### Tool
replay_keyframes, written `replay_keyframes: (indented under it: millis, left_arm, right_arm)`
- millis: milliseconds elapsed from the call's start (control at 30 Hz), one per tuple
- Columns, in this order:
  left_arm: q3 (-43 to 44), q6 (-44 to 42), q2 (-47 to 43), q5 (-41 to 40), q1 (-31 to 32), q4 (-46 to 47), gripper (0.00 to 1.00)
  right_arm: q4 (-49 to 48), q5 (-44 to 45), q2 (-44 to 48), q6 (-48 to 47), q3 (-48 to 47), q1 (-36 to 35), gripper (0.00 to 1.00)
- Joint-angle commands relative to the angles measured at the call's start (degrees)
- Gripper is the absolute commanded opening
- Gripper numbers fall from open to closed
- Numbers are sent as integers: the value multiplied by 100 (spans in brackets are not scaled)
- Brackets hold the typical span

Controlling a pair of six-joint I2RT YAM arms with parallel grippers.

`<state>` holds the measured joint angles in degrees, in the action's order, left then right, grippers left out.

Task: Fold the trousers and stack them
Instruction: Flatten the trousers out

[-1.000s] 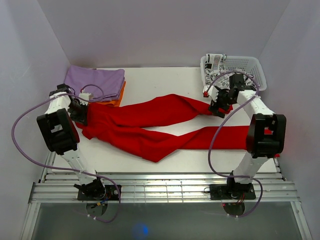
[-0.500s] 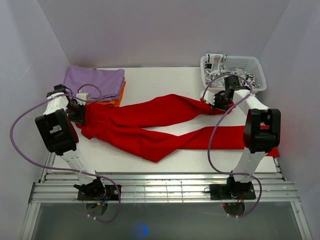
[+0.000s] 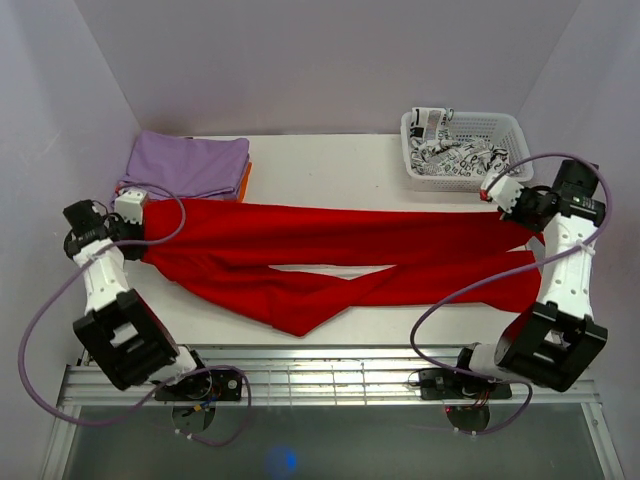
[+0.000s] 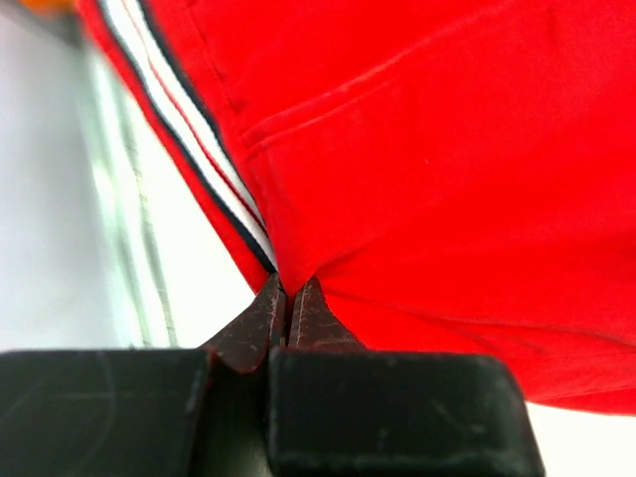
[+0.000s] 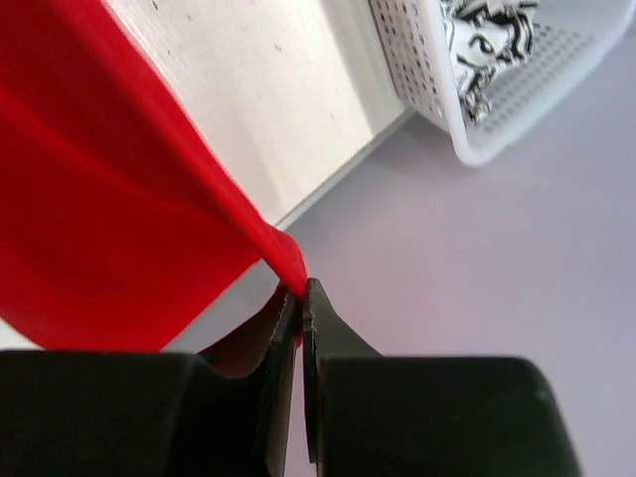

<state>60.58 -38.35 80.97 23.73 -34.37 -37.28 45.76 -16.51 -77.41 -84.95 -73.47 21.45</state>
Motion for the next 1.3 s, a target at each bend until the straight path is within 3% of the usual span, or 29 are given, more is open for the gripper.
replay_keyframes:
  millis: [0, 100, 200, 367, 467, 500, 567, 600, 633, 700, 800, 833, 900, 967, 1000, 1033, 1167, 1267]
  left_arm:
    - [-589, -305, -1178, 500, -272, 1564, 0]
    - [-906, -217, -1784, 738, -281, 1916, 0]
    - [-602, -112, -1604, 1152, -167, 1601, 0]
    - [339, 187, -637, 353, 860, 857, 0]
    - [1068, 537, 49, -426, 1817, 181, 0]
    - [1262, 704, 225, -587, 2229, 3, 0]
    - [1885, 1395, 778, -1086, 2600, -653, 0]
    - [2105, 1661, 980, -1081, 2733, -936, 14]
    - [2325, 1925, 1156, -994, 2864, -1183, 21]
    - [2722, 2713, 1474, -730, 2892, -1589, 32]
    - [2907, 3419, 1562, -502, 2892, -1634, 58]
    - [2942, 3552, 1580, -448, 2892, -1642, 70]
    - [3004, 3999, 1597, -500, 2848, -1634, 72]
    - [2995, 4273, 1554, -606, 2708, -1642, 75]
    - [2943, 4370, 1432, -510, 2394, -1642, 76]
    - [2873, 4562, 1343, -39, 2165, -1608, 77]
    - [2547, 4881, 921, 1150, 873, -1318, 82]
    - [2415, 4679, 824, 1599, 256, -1457, 83]
  right_arm:
    - [469, -167, 654, -373, 60, 456, 8]
    - [338, -238, 806, -348, 236, 509, 8]
    - [-206, -142, 291, 21, 246, 465, 8]
    - [-753, 262, -1195, 873, -798, 325, 8]
    - [-805, 648, -1952, 1085, -1317, 62, 8]
    - [-727, 876, -2241, 1120, -1406, -44, 21]
    - [-726, 1466, -2419, 1313, -1625, -413, 37]
    - [-430, 1406, -2437, 1497, -1792, -492, 76]
    - [-192, 996, -2420, 1655, -1994, -632, 95]
    - [683, 459, -2306, 2033, -2738, -826, 92]
    - [1469, -430, -2077, 2894, -3330, -1607, 92]
    - [1715, -728, -1998, 3392, -3323, -2236, 93]
    - [1709, -1011, -1727, 3843, -3000, -3012, 96]
    - [1139, -916, -1559, 4555, -2674, -4268, 98]
    - [937, -854, -1541, 4705, -2551, -4655, 99]
    - [387, -575, -1541, 5037, -2340, -5390, 99]
    - [-916, 314, -1960, 5681, -2154, -6862, 100]
    - [-1235, 736, -2618, 5884, -2618, -7803, 100]
